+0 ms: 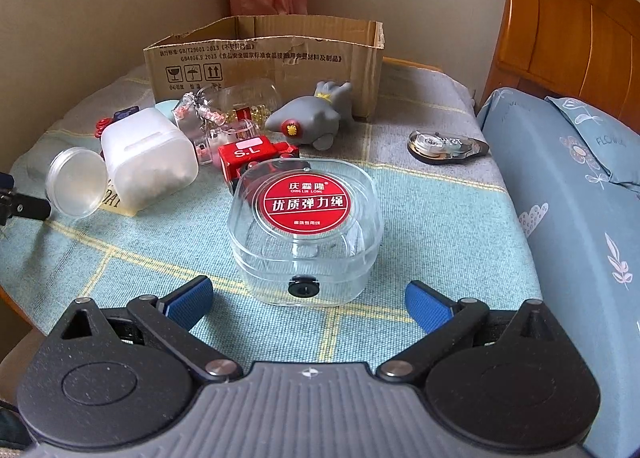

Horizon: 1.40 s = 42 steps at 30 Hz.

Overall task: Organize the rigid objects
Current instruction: 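Grasp the clear plastic jar with the left gripper while the right gripper grasps the clear red-labelled box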

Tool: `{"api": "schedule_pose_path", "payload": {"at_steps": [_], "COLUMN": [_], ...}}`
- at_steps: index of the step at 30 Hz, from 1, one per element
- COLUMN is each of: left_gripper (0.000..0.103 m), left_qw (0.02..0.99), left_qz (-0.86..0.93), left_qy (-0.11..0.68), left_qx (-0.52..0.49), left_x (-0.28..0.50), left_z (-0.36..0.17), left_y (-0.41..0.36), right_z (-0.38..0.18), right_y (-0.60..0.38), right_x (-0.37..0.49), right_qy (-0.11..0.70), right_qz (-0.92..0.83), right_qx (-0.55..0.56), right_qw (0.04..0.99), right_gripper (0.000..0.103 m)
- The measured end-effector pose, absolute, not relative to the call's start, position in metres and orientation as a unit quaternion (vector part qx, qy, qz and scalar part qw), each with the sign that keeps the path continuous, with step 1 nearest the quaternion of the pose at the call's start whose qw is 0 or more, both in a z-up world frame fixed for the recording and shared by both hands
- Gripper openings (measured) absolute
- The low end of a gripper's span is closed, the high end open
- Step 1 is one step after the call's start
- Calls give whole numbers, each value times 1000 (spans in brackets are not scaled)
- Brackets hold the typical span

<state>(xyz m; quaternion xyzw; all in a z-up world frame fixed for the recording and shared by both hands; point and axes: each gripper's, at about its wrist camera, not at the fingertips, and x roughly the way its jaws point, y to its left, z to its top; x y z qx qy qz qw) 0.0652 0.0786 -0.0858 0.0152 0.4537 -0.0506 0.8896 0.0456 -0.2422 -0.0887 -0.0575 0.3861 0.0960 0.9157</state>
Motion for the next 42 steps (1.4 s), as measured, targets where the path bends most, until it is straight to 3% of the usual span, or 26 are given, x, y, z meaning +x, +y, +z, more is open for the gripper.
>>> {"api": "schedule_pose_path", "payload": {"at_steps": [36, 42], "left_gripper": [102, 99], "left_qw": [916, 915], "left_qz": [-63, -68], "left_qy": [394, 398], "left_qx": [36, 23], "left_x": [81, 85], "left_z": [-79, -77], "left_y": [34, 36], "right_z": [-88, -80], "right_y": [-232, -226], "right_x": [77, 79], "right_qy": [383, 388], "right_qz": [120, 120], "right_qx": [-78, -88], "right_qw": [912, 909], "right_gripper": [103, 91]}}
